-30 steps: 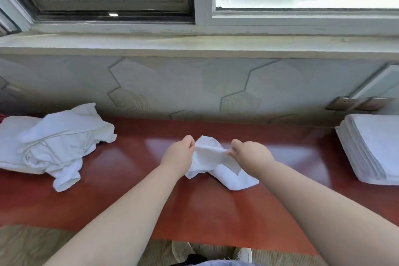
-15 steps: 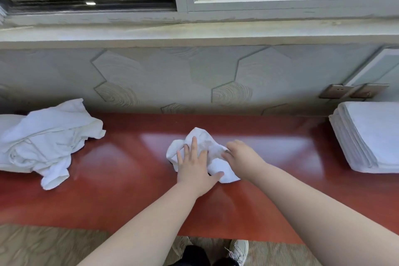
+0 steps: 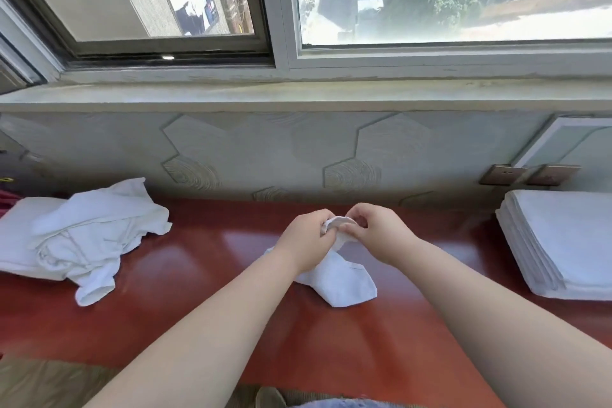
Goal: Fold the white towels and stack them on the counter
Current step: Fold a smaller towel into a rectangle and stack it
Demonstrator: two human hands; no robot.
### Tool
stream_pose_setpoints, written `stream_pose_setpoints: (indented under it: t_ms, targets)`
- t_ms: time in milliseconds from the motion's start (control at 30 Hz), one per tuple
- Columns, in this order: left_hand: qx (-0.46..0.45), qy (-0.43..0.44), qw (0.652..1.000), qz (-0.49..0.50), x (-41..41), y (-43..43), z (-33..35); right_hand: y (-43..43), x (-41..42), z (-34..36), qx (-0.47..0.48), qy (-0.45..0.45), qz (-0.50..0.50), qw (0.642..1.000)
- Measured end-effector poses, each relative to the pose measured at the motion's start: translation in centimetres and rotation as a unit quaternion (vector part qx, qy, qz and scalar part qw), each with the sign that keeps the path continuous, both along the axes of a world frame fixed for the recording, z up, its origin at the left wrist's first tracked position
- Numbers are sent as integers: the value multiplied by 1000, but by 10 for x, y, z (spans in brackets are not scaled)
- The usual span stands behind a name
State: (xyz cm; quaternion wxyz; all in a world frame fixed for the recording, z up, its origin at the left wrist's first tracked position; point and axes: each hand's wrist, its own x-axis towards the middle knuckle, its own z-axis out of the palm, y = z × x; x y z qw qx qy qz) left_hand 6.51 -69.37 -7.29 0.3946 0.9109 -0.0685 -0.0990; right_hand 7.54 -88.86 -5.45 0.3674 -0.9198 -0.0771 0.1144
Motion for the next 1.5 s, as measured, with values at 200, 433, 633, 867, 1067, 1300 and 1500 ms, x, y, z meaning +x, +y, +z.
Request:
stream_pose_setpoints:
  t_ms: [200, 433, 633, 867, 1067, 1300, 1500]
  targets:
    - [-109, -48, 993, 2, 22, -8, 73, -6, 8, 29, 82, -5, 35, 996]
    - [-232, -55, 971, 34, 30, 6, 131, 5, 10, 41, 143, 41, 59, 987]
    - [-194, -127, 962, 142, 29, 46, 135, 6, 16, 48, 108, -2, 7, 994]
    - [-182, -151, 951, 201, 42, 95, 147, 19, 10, 81, 114, 29, 96, 988]
    - [-156, -166, 940, 252, 59, 145, 168, 42, 18, 79, -83, 21, 70, 994]
    - [-151, -164, 924, 309, 73, 195, 149, 55, 13, 50, -115, -7, -73, 991]
    - [-138, -125, 908, 375, 82, 244, 113, 60, 3, 32, -213, 55, -50, 974]
